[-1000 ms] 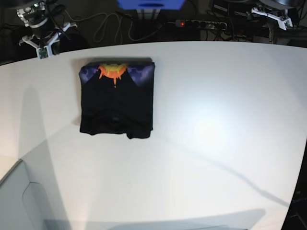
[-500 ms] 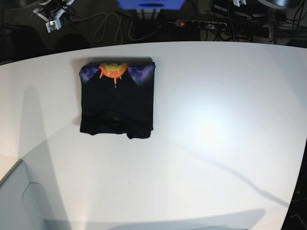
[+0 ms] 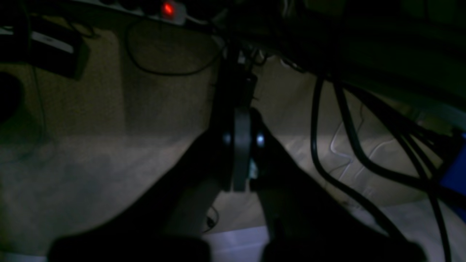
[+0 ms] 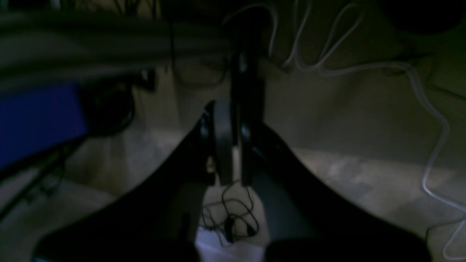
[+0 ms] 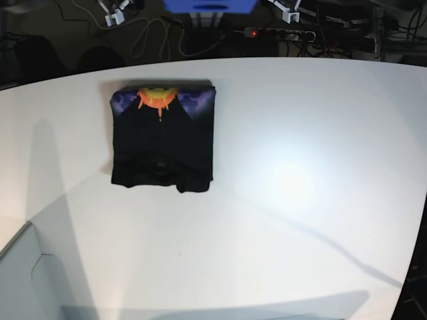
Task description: Fold the T-shirt properly
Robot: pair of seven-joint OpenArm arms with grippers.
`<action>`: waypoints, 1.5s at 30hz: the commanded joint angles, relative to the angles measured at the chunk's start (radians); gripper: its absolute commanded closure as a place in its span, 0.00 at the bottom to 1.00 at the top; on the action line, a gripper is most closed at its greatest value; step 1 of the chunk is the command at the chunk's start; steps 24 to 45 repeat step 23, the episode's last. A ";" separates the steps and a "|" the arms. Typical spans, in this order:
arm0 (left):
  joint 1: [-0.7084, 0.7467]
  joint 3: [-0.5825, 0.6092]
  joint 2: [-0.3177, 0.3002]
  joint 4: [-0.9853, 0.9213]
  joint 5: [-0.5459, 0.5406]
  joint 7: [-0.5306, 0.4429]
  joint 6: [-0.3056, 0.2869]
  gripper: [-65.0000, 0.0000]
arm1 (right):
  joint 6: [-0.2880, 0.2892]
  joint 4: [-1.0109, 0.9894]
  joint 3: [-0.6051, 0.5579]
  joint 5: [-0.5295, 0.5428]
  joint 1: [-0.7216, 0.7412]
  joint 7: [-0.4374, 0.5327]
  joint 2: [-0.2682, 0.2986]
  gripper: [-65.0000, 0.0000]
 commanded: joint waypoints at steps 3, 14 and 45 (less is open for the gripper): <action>-0.014 0.046 -0.007 -0.007 0.001 0.007 -0.006 1.00 | -0.193 -0.181 -0.049 -0.069 0.065 0.130 0.007 1.00; -0.068 0.115 -0.002 -0.029 0.001 0.007 0.178 1.00 | -0.647 -0.443 -0.203 -0.106 0.218 0.254 -0.043 1.00; -0.106 0.116 0.018 -0.080 0.001 0.007 0.178 1.00 | -0.662 -0.442 -0.204 -0.107 0.236 0.182 -0.081 1.00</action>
